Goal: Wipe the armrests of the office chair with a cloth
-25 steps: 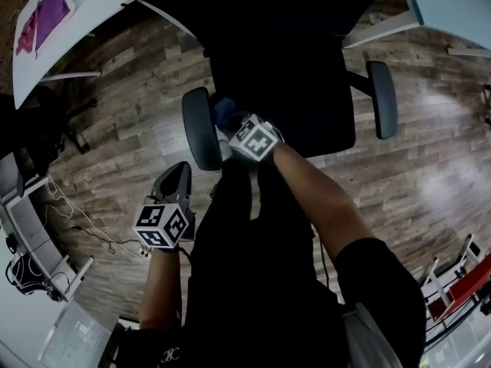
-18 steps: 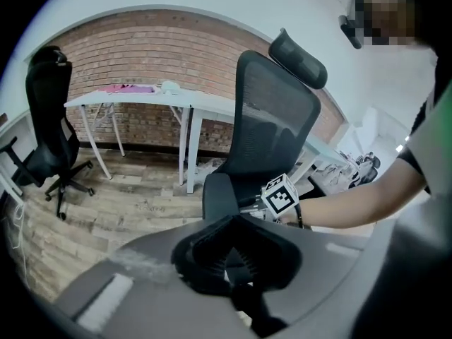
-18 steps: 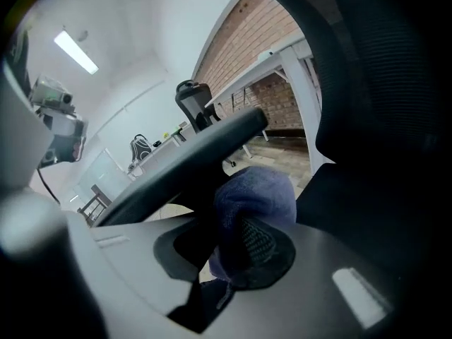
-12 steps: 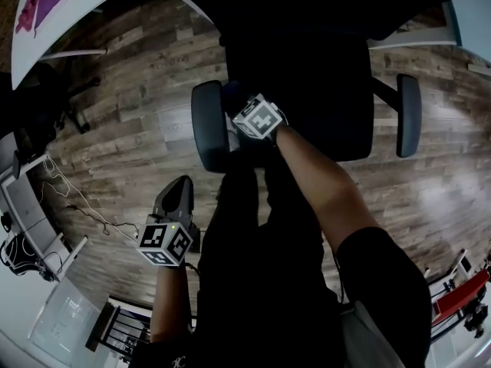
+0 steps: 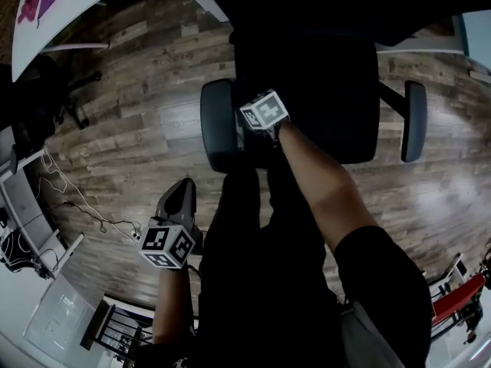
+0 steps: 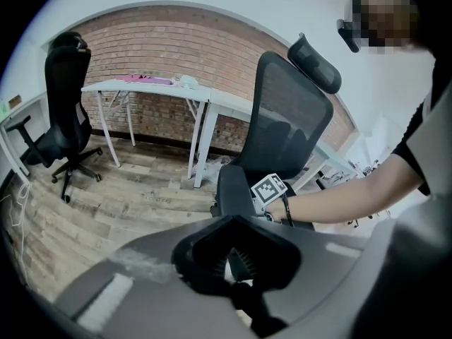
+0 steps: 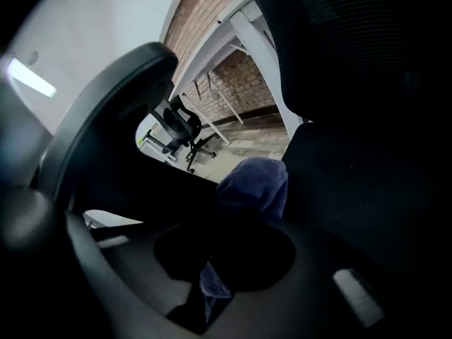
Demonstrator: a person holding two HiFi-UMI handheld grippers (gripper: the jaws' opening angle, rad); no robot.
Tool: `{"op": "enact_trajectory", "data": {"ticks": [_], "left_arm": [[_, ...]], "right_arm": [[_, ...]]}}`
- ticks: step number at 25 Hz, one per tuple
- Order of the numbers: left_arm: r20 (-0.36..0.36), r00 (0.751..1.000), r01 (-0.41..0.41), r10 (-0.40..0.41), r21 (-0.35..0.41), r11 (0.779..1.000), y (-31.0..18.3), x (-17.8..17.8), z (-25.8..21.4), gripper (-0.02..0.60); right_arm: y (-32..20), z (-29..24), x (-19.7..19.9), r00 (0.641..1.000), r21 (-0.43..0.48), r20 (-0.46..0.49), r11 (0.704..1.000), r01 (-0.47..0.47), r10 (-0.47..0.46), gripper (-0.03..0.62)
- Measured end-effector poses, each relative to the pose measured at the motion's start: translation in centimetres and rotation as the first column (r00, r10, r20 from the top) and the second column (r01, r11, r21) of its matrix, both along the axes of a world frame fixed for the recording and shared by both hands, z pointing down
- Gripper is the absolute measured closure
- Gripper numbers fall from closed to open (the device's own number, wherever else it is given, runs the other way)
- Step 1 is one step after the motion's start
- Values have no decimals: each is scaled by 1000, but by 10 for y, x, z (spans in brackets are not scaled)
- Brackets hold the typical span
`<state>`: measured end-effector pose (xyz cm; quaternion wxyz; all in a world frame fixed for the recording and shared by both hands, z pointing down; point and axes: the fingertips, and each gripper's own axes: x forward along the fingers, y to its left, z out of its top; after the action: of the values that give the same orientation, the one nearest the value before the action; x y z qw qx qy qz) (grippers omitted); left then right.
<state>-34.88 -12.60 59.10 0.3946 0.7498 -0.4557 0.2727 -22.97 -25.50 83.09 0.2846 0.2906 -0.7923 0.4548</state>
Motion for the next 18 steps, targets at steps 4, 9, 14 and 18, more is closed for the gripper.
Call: {"op": "enact_trajectory", "data": {"ticks": [4,9,14,18], "left_arm": [[-34,999,-25,26,27,999,-8,1,-12,577],[-94,992,-83,90,69,994,-24,2,-34,577],[-150,973,-157,173,111,981,-44,-5,-50,577],[-106,957,-252,270,161,954,-65,-19,-49,577]], "right_arm": [[21,-28,-11,995,-39,102,999,-2,5,534],[40,-70,-6,991,-24,109,996,-82,84,534],[60,-132,22,977,81,26,973,-214,213,534],[80,-193,20,960,169,24,945,-279,279,534]]}}
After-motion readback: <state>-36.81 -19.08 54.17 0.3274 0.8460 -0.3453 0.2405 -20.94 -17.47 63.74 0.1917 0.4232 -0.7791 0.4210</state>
